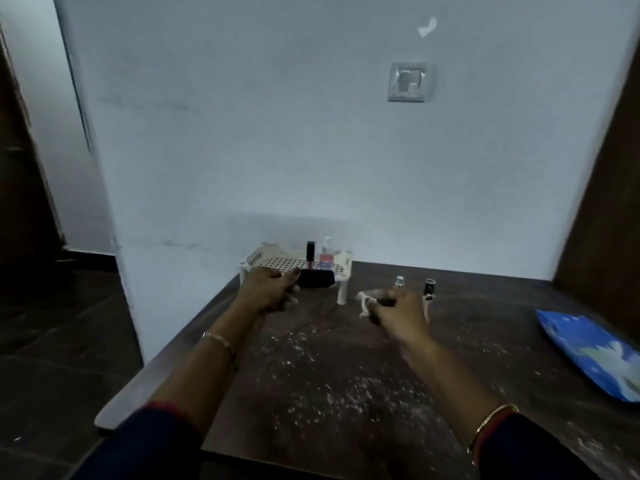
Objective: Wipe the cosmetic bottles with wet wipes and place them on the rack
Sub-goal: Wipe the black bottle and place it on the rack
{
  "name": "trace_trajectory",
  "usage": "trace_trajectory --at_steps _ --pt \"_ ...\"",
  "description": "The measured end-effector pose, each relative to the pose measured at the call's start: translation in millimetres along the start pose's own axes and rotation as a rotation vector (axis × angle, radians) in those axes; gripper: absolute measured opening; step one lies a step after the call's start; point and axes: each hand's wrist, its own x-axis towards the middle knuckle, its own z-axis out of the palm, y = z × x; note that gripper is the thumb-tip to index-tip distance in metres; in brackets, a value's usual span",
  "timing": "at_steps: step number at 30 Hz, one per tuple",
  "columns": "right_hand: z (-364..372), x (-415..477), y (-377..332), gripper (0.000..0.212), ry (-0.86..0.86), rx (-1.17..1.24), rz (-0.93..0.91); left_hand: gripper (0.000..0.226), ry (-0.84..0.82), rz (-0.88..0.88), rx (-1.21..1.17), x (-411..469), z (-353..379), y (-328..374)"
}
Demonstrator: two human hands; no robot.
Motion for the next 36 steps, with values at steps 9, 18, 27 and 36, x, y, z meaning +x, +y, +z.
trace_trajectory --at_steps 9,18,27,36 --pt "32 44 11 0.008 -0.005 -0.263 -0.093 0.044 0.316 0.279 0.807 117 -24 10" --pt "49 71 19 0.016 -0.038 -0.253 -0.099 0.038 0.191 0.295 1.078 169 9 -15" --pt "58 74 41 0.015 -0.109 -0.178 -0.023 0.038 0.102 0.272 1.219 186 23 -16" --pt "48 63 45 0.021 -0.111 -0.042 0.004 0.052 0.065 0.236 1.211 187 11 -9"
